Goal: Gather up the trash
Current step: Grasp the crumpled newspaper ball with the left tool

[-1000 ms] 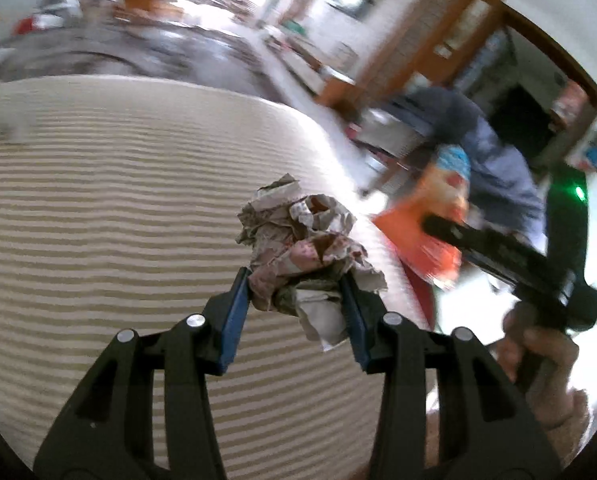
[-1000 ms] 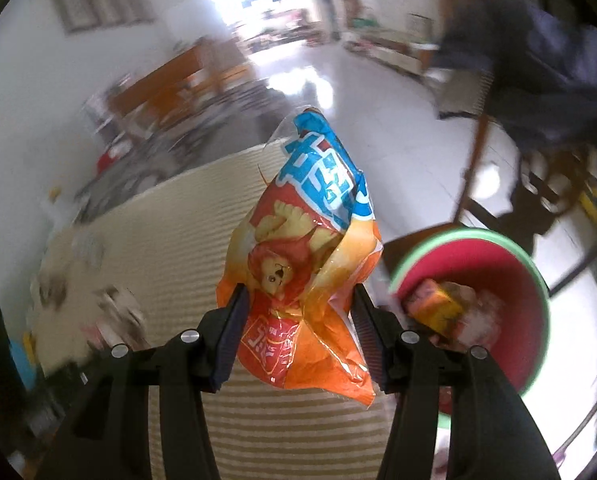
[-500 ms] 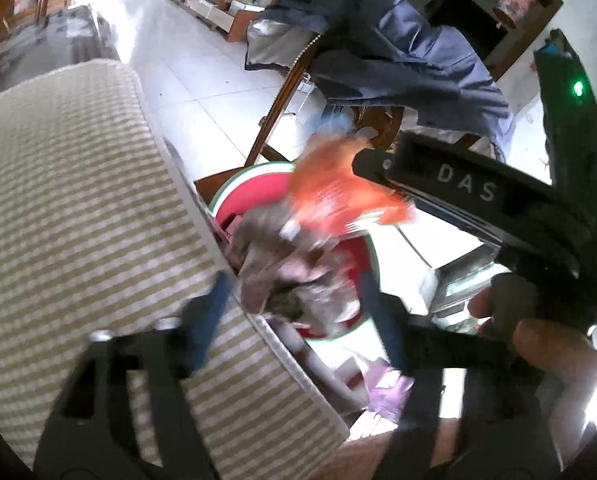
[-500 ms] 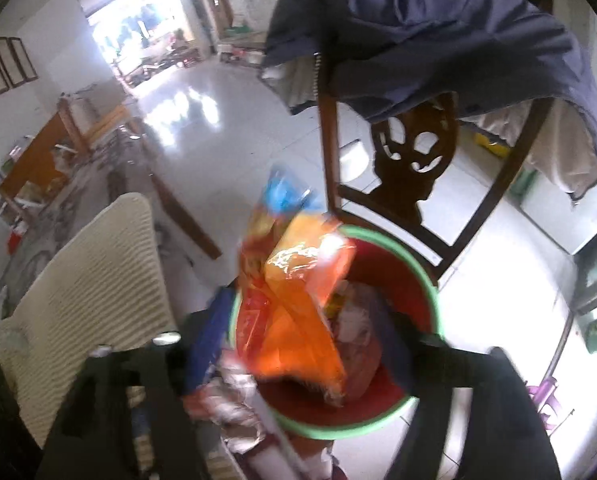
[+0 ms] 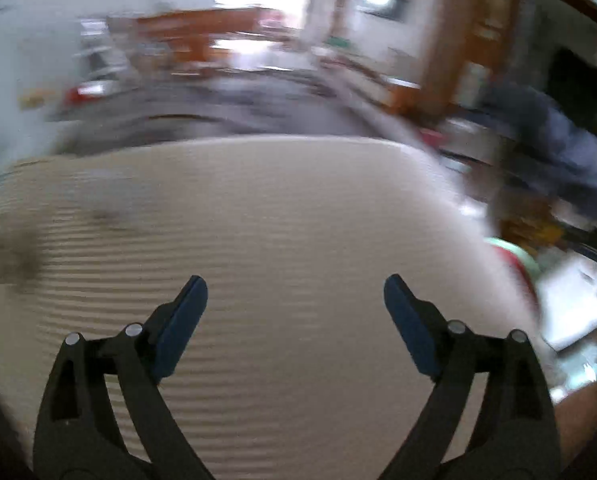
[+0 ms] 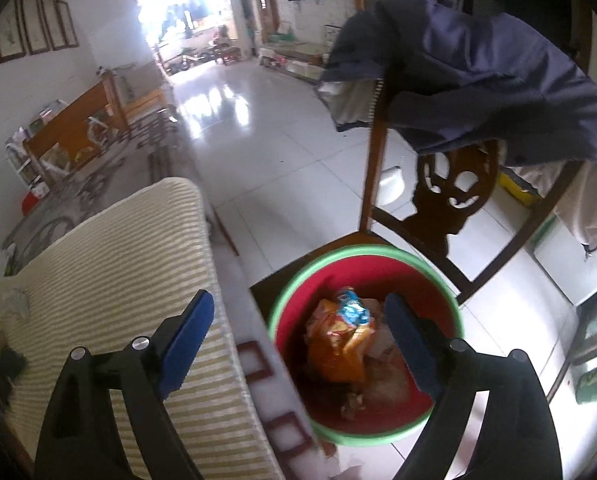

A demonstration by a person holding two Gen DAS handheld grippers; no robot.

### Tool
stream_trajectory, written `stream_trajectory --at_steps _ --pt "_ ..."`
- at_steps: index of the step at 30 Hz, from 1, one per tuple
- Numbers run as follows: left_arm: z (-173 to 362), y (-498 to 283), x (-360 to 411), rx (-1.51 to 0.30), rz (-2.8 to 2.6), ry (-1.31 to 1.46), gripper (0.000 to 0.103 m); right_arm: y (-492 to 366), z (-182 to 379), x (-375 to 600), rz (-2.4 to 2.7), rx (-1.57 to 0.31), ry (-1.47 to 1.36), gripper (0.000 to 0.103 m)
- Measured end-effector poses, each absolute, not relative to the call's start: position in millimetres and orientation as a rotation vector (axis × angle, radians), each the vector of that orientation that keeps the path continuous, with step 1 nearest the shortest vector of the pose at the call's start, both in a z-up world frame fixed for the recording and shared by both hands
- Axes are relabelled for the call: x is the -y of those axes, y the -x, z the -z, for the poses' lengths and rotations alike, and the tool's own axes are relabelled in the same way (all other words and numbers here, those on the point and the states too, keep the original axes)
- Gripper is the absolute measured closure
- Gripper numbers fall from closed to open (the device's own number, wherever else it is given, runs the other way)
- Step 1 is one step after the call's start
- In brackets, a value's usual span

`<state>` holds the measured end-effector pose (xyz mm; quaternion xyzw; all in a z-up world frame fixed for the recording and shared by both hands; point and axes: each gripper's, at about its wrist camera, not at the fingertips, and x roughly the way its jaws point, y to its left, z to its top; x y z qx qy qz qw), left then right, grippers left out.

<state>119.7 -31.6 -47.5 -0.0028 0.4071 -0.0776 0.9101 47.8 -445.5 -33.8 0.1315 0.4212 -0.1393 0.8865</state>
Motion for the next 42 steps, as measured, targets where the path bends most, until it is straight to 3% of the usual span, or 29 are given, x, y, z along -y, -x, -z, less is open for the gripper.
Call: stream_trajectory --at_steps 7,12,14,15,18,33,42 --pt "60 -158 -142 -0.867 -0.264 0.161 0.015 -64 31 407 0.237 -0.878 -0.226 0.014" --pt "89 -175 -196 -0.905 -0.325 0.285 0.015 -74 35 377 0.2 -0.894 -0.14 0.014" --pt "98 -180 -200 -0.918 -0.31 0.279 0.026 -78 38 365 0.188 -0.904 -0.105 0.014" --pt "101 -182 -200 -0.928 -0.291 0.281 0.042 -79 39 361 0.183 -0.909 -0.092 0.014" --pt "97 -183 -195 -0.917 -0.266 0.295 0.051 -82 40 345 0.158 -0.91 -0.054 0.014" --pt "33 -69 -155 -0.751 -0.152 0.47 0.052 -95 61 263 -0.075 -0.945 0.141 0.014" --pt "34 -54 -142 -0.751 -0.092 0.489 0.05 -155 60 160 -0.319 -0.937 -0.092 0.014"
